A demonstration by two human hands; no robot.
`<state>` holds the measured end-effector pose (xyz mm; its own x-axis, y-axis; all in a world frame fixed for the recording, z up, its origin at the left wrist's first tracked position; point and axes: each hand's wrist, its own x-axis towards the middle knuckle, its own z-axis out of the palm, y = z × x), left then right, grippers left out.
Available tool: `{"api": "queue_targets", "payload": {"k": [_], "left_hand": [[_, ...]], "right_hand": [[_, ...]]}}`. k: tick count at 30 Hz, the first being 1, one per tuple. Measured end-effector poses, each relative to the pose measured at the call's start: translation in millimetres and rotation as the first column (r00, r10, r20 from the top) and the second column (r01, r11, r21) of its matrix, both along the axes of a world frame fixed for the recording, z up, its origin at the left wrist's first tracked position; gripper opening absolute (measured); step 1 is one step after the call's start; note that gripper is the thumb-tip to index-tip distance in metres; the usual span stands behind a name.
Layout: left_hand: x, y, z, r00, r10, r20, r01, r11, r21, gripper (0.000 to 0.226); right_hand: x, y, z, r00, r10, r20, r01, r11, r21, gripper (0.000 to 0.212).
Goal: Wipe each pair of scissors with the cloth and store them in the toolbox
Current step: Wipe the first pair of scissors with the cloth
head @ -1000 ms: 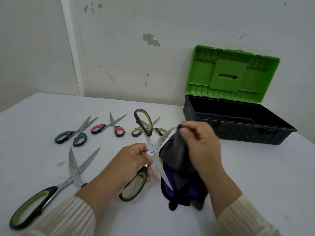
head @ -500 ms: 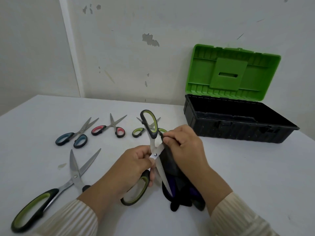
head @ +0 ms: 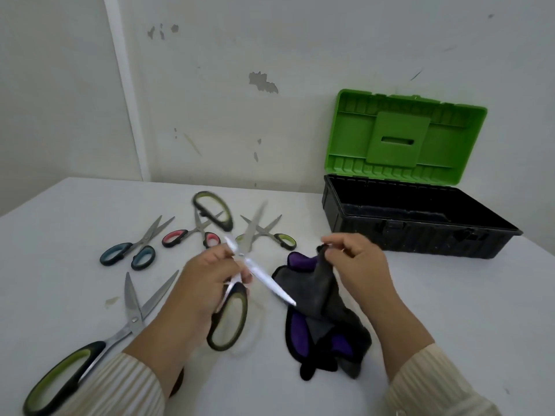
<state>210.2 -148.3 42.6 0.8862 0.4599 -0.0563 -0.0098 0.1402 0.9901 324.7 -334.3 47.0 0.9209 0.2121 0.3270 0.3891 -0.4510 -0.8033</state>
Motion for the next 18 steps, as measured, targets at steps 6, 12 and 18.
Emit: {"api": "queue_targets", "payload": {"k": [6, 12, 18], "left_hand": [[2.6, 15.9, 3.0, 0.96, 0.258, 0.108, -0.219, 0.933, -0.285, 0.029], [2.6, -0.5, -1.8, 0.992, 0.117, 0.053, -0.103, 0.971, -0.217, 0.015], [7.7, 31.6, 4.6, 0.967, 0.25, 0.052, -0.171, 0.783, -0.598, 0.013]], "right_hand": [[-46.1, 29.9, 8.0, 0.915, 0.282, -0.287, -0.303, 0.953, -0.03, 0.031], [-65.6, 54.0, 5.6, 0.816, 0.447, -0.365, -0.452, 0.889, 0.078, 0.02], [-53.6, 39.1, 12.3, 0.802, 0.422, -0.422, -0.356, 0.906, 0.228, 0.027]]}}
